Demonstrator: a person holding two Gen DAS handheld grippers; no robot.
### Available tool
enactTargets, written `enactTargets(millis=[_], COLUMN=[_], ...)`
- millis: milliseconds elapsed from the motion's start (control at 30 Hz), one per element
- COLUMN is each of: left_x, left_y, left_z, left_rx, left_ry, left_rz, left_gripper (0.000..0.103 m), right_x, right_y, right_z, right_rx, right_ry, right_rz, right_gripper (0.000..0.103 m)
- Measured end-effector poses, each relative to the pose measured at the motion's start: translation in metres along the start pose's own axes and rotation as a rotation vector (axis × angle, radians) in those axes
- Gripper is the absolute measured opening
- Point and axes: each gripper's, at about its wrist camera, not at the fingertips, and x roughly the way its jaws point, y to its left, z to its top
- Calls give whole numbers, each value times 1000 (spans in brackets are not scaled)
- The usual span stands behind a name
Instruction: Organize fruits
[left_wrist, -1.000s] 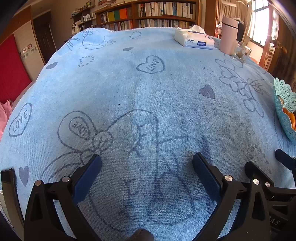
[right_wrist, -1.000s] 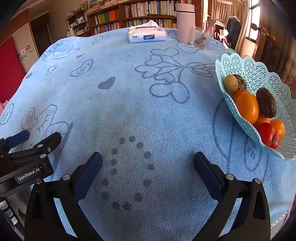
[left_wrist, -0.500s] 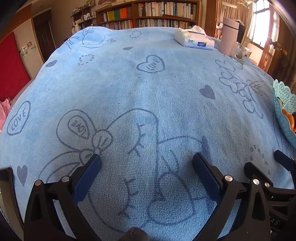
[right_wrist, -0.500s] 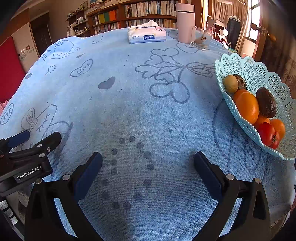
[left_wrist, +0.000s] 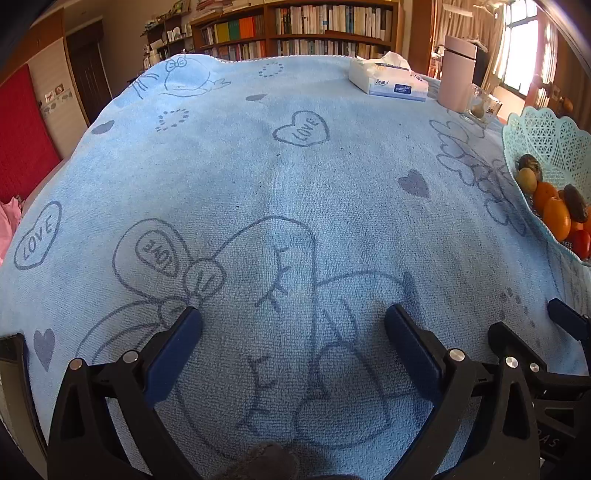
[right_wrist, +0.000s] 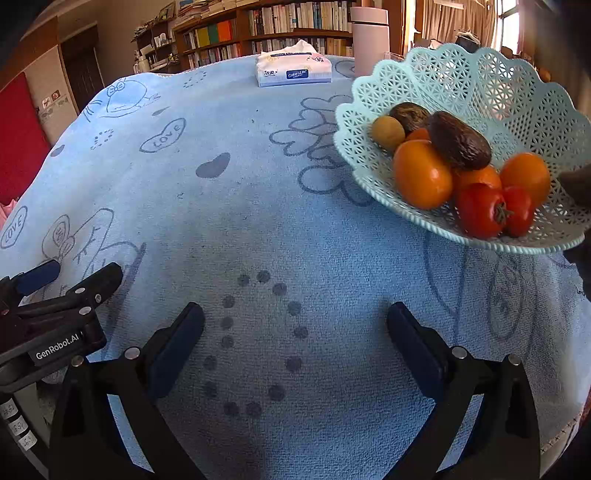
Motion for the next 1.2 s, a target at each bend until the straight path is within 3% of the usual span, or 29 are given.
enactTargets(millis=[1200], left_x=[1], left_y=[0], left_z=[0], left_rx=[0], left_ry=[0], left_rz=[-1], left_gripper=[98], right_x=[-1], right_y=[0], right_z=[1], right_rx=[-3], right_ry=[0], right_rz=[-4], right_gripper=[101])
